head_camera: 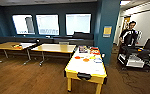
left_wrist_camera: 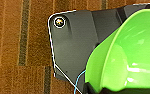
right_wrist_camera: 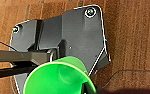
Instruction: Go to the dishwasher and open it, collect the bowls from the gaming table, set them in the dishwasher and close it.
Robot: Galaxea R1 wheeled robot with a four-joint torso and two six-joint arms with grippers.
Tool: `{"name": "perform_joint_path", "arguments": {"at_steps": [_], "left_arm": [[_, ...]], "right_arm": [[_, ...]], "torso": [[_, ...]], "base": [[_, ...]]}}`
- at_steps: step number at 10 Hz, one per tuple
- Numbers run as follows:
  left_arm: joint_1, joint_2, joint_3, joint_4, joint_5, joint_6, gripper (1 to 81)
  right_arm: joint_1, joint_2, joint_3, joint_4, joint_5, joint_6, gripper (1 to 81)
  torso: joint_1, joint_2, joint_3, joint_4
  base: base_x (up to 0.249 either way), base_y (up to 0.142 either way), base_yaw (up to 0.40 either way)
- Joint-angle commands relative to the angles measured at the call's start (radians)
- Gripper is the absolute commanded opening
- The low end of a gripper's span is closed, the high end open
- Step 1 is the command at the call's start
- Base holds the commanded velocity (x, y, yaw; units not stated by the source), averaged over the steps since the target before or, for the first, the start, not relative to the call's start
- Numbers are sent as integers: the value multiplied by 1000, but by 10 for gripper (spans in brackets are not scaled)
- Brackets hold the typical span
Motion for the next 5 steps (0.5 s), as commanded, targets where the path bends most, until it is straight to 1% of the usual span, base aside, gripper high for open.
{"name": "perform_joint_path", "arguments": {"at_steps": [1, 5], "left_arm": [[-62, -13, -6, 7, 46, 4, 10], [-62, -13, -6, 3, 43, 4, 10]], "right_arm": [[48, -25, 1, -11, -38, -2, 10], [49, -22, 1, -11, -38, -2, 10]], "torso": [[1, 0, 0, 0], [1, 0, 0, 0]], "base": [[0, 0, 0], [0, 0, 0]]}}
